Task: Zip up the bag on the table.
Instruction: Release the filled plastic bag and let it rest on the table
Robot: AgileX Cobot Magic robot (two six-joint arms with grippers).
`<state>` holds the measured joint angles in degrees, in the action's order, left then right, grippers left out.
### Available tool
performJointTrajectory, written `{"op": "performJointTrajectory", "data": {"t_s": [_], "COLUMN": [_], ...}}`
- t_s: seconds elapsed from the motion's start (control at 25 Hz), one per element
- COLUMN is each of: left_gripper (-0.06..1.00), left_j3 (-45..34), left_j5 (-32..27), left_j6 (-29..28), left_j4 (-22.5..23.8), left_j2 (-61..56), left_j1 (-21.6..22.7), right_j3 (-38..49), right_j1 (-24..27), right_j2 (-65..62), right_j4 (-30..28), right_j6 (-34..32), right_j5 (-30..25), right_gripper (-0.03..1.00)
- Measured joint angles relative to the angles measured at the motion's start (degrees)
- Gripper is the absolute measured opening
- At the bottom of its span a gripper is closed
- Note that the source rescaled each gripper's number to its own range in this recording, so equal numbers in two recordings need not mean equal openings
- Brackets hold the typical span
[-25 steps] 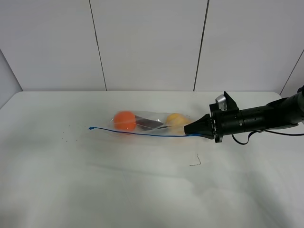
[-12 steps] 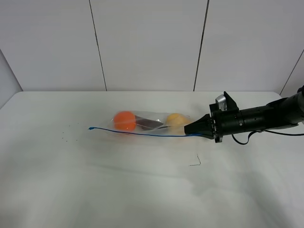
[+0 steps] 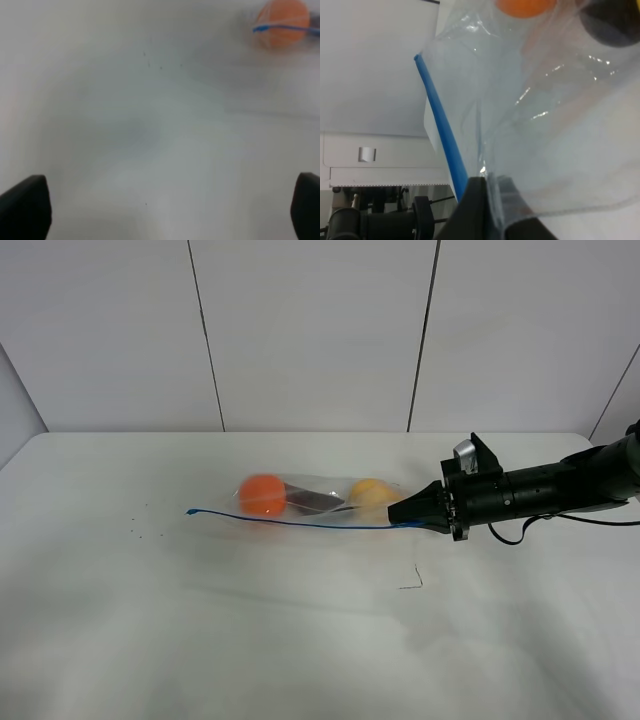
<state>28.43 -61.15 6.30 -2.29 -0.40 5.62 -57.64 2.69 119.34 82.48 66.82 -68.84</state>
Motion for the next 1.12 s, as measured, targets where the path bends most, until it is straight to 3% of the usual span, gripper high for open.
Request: {"op": "performJointTrajectory", "data": {"t_s": [0.24,0.56,1.12], "left_gripper": [1.00,1.00,1.00], "left_j3": [-0.1,-0.1,-0.1], "left_j5": [0.0,0.0,0.0], "left_j6": [-0.2,-5.5,-5.7], "left_j4": [0.0,3.0,3.1], "left_j2": [0.0,0.0,0.0], "left_j1": [0.0,0.0,0.0], "right_j3": [0.0,0.0,0.0], "right_j1": [0.0,0.0,0.0], "right_j2": [0.0,0.0,0.0], "right_j4": [0.0,0.0,0.0], "right_j6": [0.0,0.0,0.1], "right_j5": [0.0,0.0,0.0], "right_gripper": [0.00,0.00,0.00]}}
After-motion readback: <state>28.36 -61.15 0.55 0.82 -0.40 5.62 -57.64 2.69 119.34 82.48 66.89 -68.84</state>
